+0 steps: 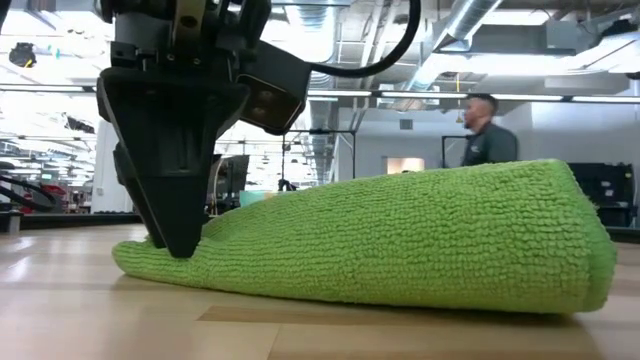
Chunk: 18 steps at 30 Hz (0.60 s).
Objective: Roll microfiber towels into tight, uniform cylinder then place into a basket
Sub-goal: Put the rolled green microfiber towel into the green bin
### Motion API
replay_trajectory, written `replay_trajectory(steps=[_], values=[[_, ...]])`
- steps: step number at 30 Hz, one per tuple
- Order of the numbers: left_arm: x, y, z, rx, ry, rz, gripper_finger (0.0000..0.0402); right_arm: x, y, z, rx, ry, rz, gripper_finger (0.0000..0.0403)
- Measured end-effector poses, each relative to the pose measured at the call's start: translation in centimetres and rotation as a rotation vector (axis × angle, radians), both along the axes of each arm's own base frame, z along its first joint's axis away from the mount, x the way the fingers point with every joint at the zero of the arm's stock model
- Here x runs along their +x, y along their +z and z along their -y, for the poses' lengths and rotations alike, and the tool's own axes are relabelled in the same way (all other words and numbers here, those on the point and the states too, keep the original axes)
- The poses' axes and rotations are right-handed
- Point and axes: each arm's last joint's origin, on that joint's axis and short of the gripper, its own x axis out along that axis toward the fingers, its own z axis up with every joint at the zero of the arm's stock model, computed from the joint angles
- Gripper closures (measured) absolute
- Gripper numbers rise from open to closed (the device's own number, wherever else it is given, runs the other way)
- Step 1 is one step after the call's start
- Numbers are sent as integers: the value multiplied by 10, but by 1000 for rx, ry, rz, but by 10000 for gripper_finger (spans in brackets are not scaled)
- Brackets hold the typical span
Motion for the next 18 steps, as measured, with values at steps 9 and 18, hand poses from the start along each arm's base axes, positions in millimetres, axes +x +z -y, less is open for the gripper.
replay_trajectory(steps=[9, 18], values=[[0, 0, 0, -7, 15, -2, 258, -14, 34, 33, -69, -202, 105, 305], [0, 0, 0, -5, 15, 0, 258, -6, -7, 60, -113, -305, -22, 305]])
